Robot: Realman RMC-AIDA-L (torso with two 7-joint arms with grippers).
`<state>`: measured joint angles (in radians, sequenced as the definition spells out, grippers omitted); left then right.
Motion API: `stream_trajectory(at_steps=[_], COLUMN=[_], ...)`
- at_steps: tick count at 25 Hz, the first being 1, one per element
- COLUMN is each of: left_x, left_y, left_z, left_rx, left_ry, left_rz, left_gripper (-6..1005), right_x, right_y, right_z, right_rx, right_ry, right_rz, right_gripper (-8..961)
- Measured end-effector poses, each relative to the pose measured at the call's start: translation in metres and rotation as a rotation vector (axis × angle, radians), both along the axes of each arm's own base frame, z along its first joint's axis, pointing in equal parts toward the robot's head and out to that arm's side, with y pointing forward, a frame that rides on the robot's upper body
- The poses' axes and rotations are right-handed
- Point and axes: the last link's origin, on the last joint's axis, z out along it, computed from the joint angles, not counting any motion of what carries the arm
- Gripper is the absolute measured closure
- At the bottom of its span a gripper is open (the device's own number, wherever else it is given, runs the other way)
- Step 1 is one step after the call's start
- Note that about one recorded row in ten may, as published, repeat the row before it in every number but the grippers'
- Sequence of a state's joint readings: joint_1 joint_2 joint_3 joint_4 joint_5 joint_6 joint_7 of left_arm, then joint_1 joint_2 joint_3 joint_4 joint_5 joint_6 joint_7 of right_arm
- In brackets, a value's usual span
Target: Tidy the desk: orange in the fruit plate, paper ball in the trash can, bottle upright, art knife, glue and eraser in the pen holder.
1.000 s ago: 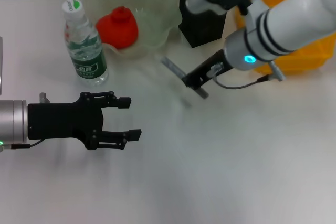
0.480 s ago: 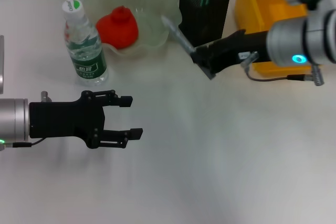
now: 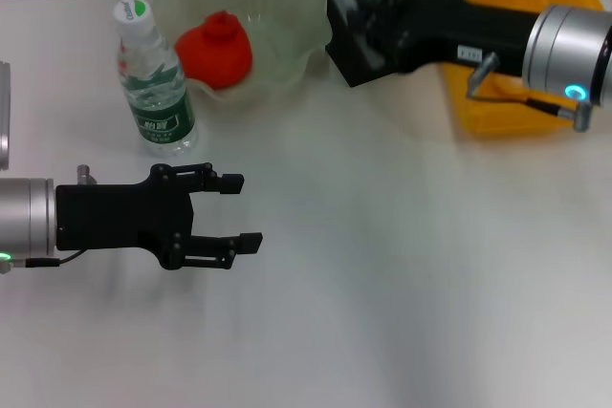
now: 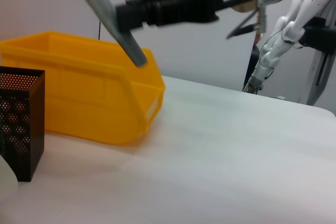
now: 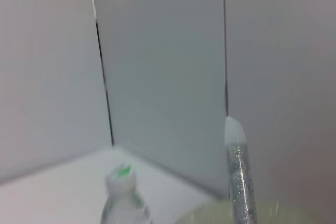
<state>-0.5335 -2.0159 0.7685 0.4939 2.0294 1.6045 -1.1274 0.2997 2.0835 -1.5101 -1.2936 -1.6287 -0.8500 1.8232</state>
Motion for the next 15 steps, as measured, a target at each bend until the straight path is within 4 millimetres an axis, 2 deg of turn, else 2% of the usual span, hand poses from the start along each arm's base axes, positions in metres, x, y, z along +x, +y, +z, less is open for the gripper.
stream_trajectory(at_steps=[4, 15], left_x=[0.0, 0.003], left_y=[0.0, 0.002], left_z=[0.0, -0.001], left_rx=[0.0, 0.0], left_ry=[0.0, -0.001], left_rz=[-0.001, -0.006], left_gripper=[186, 186], right_x=[0.006, 0.02], right_y=[0.013, 0.044], right_z=[0.006, 0.006], right_rx=[0.1, 0.423], right_ry=[0.093, 0.133], right_rz=[0.079, 0.172], right_gripper=[838, 839])
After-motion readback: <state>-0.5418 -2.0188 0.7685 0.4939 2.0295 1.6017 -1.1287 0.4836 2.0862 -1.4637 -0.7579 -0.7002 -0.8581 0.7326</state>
